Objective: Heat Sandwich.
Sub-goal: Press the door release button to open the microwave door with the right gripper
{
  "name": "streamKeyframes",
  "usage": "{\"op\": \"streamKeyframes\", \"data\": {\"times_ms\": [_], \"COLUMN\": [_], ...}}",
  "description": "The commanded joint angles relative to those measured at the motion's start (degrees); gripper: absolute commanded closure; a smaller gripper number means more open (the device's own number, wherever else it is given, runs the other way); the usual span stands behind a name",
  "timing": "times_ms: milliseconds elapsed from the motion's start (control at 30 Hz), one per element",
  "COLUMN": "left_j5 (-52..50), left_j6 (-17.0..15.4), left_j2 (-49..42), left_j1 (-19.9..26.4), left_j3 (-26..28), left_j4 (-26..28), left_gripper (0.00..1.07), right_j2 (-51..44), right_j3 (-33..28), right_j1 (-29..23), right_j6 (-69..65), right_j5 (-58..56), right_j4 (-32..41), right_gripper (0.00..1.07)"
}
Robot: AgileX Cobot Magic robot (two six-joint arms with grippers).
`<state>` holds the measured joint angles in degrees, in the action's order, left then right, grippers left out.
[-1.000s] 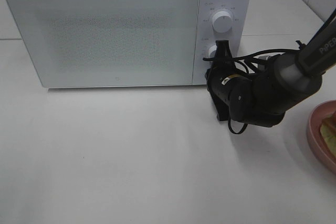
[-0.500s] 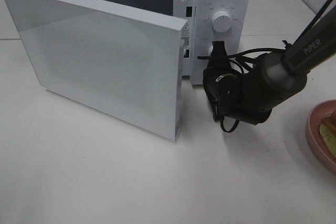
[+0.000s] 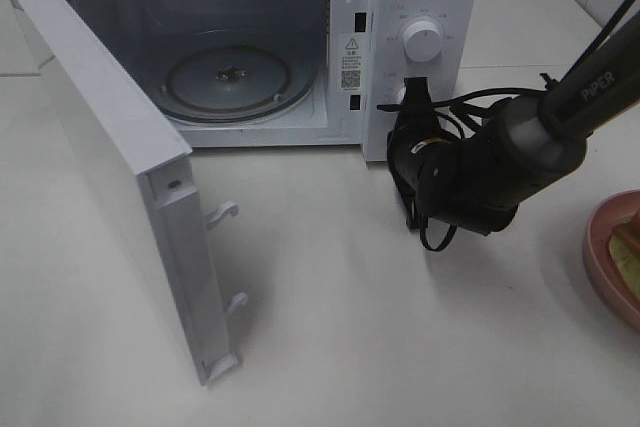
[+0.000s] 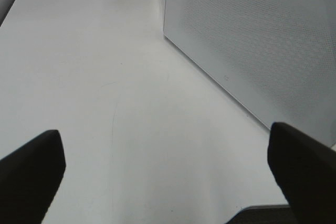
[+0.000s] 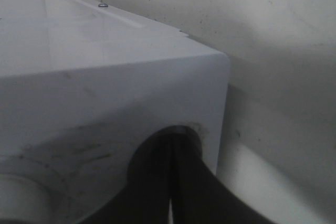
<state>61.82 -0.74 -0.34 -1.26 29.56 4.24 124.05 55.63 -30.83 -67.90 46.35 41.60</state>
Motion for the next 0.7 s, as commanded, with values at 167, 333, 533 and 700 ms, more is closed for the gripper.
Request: {"op": "streamKeyframes", "data": {"times_ms": [167, 333, 533, 700], "left_j5": [-0.6, -0.6, -0.6, -0.6], "left_j6": [0.1, 0.1, 0.1, 0.1], "left_j2": [-1.0, -1.0, -1.0, -1.0], "left_j1": [-0.3, -0.3, -0.3, -0.3], "left_j3": [-0.1, -0.1, -0.1, -0.1], "left_j4": [0.6, 0.6, 0.6, 0.6], "left_gripper": [0.07, 0.07, 0.07, 0.07], "right_j2": [-2.8, -3.0, -4.2, -6.6], "right_j3": [2.3, 0.7, -2.2, -5.2], "right_j1": [1.7, 0.2, -1.7, -1.9], "right_j6": [1.1, 1.1, 1.1, 2.2], "right_j5": [9.2, 7.3, 6.2, 3.1], "right_j4": [-6.5, -4.8, -3.4, -3.4], "right_gripper": [1.07, 1.07, 1.07, 1.07]}}
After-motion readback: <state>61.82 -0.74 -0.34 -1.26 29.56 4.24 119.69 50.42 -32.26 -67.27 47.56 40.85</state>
